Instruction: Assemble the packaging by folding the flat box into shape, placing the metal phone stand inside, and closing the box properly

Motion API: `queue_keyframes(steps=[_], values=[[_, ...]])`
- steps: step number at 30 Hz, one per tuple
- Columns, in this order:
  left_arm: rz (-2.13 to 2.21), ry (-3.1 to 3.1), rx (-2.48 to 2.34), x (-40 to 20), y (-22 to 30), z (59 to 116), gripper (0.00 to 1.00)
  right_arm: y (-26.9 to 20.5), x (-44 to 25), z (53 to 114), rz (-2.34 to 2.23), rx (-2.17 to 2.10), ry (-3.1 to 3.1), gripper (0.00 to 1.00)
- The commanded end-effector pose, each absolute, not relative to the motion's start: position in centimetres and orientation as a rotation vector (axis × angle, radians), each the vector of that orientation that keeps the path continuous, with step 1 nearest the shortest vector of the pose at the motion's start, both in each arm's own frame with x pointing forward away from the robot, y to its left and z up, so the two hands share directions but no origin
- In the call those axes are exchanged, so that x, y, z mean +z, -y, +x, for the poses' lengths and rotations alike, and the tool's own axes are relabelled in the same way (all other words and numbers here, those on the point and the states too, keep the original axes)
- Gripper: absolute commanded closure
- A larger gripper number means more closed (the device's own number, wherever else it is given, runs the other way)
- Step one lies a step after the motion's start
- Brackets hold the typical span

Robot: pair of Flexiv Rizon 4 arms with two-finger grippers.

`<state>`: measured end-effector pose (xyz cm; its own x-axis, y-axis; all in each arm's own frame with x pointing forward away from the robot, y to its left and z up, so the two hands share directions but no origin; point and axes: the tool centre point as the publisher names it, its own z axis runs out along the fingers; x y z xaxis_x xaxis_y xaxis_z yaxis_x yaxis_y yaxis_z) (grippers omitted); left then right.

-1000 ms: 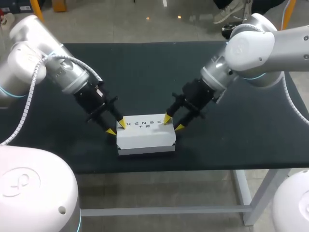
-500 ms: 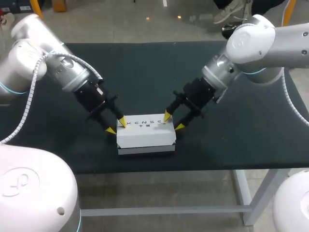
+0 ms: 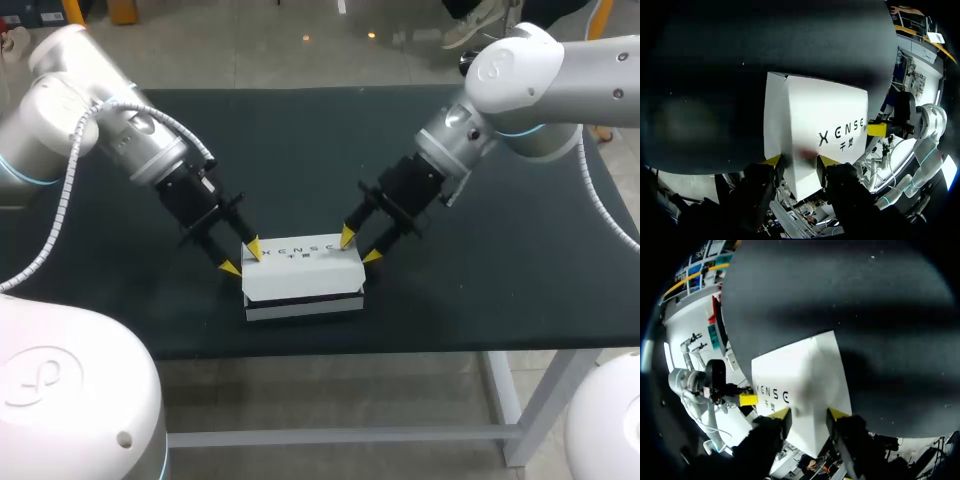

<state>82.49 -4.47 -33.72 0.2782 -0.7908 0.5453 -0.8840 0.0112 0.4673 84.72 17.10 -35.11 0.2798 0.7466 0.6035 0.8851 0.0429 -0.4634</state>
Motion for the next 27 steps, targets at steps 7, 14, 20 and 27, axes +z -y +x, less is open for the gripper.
queue_keyframes(steps=[7, 14, 20, 27], values=[[1.777, 1.498, 0.093, -33.44, 5.03, 83.27, 0.56, -17.65, -35.03, 85.43, -1.713, -0.135, 1.456, 0.51], [1.759, 1.480, 0.063, -33.32, 5.07, 83.52, 0.56, -17.68, -34.91, 85.52, -1.708, -0.114, 1.435, 0.51], [1.752, 1.467, 0.040, -33.16, 4.97, 83.56, 0.57, -17.68, -34.60, 85.53, -1.707, -0.104, 1.427, 0.52], [1.752, 1.455, 0.019, -32.89, 4.85, 83.52, 0.57, -17.78, -34.19, 85.49, -1.702, -0.096, 1.421, 0.51]])
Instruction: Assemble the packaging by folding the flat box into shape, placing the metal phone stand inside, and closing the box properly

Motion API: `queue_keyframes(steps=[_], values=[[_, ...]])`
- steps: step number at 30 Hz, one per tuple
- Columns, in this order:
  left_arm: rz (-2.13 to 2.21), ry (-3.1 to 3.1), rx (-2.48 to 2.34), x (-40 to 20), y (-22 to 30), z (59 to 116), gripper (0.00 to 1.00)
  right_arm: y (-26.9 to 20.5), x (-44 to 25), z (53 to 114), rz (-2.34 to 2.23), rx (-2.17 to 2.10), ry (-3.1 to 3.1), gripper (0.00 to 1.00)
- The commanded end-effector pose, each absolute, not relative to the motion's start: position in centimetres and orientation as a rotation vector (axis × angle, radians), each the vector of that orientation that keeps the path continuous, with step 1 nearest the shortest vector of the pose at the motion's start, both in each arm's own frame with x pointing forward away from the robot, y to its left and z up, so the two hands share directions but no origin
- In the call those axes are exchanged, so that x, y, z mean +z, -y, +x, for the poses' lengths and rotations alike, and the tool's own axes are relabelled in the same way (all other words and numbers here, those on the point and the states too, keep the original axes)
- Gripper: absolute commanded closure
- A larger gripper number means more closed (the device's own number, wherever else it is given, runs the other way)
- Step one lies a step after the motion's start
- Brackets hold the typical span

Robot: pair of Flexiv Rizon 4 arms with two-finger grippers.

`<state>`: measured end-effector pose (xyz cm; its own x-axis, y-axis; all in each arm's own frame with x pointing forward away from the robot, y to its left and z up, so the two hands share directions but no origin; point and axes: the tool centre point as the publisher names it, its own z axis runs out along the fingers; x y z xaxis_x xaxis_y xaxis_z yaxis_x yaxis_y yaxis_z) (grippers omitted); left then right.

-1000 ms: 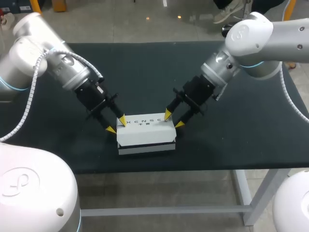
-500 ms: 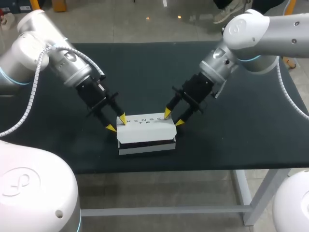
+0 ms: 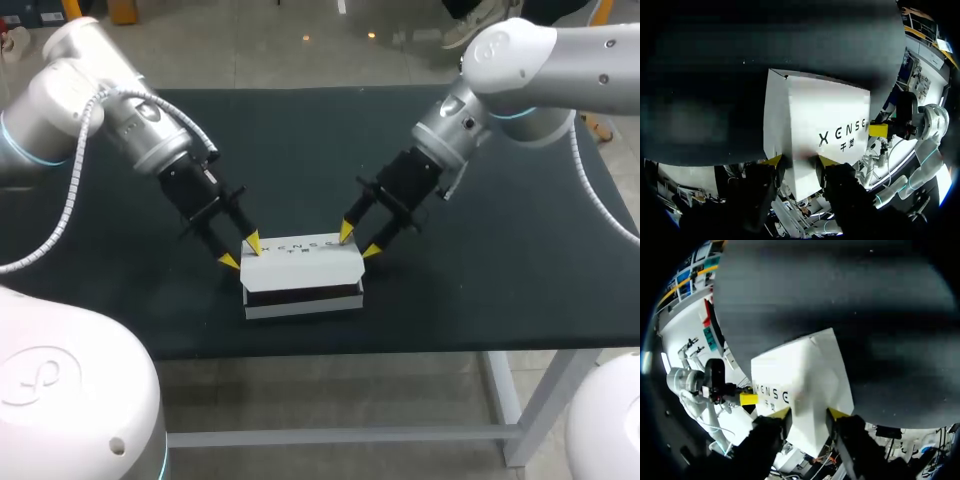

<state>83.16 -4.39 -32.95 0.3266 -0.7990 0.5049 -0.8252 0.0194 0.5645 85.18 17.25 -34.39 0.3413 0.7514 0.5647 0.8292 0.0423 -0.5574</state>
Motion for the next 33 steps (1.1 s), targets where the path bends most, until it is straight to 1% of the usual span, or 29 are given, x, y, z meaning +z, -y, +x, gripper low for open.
queue_keyframes(steps=[1, 33], values=[[1.754, 1.451, 0.014, -32.9, 4.8, 83.5, 0.57, -17.8, -34.1, 85.5, -1.702, -0.094, 1.420, 0.51], [1.738, 1.382, -0.089, -32.3, 4.7, 84.7, 0.60, -18.0, -33.4, 86.3, -1.668, -0.045, 1.377, 0.52]])
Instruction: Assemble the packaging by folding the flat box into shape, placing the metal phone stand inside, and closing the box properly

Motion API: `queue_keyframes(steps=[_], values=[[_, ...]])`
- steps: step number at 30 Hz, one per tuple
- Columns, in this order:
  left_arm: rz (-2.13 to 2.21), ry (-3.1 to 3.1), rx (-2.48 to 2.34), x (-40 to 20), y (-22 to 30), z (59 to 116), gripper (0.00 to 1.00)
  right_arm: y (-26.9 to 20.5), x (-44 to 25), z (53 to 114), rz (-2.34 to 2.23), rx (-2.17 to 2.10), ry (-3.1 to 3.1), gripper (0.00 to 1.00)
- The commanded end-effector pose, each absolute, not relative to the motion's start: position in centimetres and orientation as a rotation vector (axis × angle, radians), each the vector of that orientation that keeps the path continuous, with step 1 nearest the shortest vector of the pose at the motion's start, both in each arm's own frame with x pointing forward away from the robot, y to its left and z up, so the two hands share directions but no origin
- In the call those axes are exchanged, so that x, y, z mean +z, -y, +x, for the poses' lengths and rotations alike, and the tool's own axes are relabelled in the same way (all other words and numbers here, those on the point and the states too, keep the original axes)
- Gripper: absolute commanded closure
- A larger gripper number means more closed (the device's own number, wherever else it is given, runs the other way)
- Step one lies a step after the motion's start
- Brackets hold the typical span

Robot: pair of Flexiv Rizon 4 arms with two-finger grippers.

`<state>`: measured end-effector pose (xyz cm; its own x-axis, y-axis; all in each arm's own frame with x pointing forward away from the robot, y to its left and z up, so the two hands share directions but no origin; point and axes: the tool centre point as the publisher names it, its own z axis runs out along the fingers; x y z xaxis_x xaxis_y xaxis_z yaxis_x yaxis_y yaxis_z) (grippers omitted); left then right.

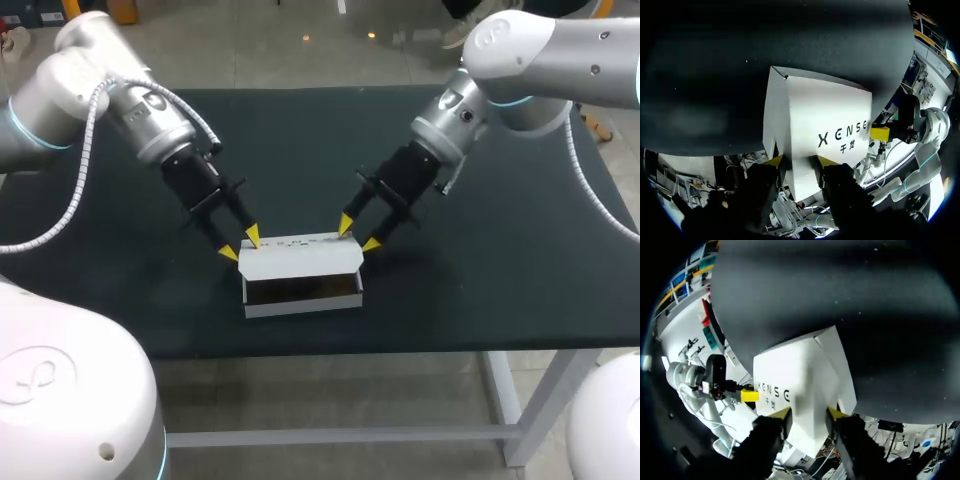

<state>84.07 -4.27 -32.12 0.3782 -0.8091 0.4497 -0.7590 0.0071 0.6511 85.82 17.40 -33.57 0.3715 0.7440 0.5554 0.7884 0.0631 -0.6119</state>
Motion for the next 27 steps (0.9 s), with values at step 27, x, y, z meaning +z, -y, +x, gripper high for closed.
queue_keyframes(steps=[27], values=[[1.750, 1.354, -0.118, -31.67, 4.24, 85.14, 0.62, -17.93, -32.74, 86.71, -1.666, -0.036, 1.368, 0.53]])
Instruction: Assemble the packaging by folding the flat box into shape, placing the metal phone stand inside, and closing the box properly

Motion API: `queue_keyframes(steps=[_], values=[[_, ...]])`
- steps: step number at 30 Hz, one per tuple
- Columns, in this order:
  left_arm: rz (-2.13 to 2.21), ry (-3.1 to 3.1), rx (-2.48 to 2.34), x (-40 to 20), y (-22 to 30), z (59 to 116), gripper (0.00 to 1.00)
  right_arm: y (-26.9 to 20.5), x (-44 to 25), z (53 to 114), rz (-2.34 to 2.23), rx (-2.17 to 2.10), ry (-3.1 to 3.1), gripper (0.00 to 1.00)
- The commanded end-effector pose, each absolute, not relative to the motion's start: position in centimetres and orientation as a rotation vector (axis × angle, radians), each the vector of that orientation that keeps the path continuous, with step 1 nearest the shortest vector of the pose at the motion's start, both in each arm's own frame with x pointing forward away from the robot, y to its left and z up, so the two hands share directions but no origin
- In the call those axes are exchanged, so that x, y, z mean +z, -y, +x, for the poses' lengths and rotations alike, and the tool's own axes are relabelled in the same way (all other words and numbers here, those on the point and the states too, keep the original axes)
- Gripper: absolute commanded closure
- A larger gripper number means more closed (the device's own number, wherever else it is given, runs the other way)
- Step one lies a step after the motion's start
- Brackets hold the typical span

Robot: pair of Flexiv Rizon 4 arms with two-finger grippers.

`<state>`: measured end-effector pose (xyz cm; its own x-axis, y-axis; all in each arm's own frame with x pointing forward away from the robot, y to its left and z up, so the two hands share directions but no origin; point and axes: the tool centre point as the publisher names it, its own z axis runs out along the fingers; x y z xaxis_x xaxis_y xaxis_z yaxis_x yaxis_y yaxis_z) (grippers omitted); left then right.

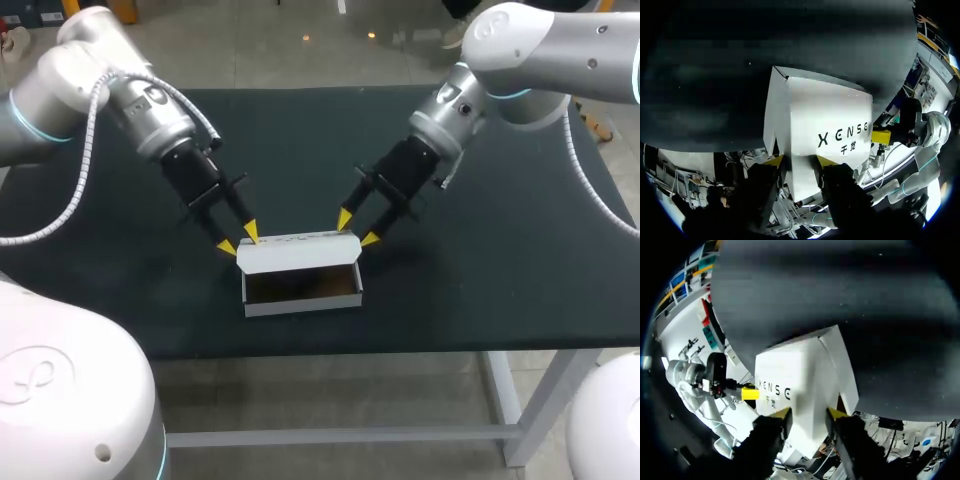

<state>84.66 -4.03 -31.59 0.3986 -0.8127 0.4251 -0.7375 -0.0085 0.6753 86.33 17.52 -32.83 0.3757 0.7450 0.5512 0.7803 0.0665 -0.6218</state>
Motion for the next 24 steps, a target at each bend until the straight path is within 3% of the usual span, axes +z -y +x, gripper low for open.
queue_keyframes(steps=[1, 24], values=[[1.750, 1.352, -0.119, -31.65, 4.22, 85.16, 0.62, -17.93, -32.72, 86.73, -1.666, -0.036, 1.368, 0.53], [1.764, 1.311, -0.143, -31.32, 4.55, 85.66, 0.64, -18.68, -32.51, 86.84, -1.675, -0.031, 1.371, 0.53]])
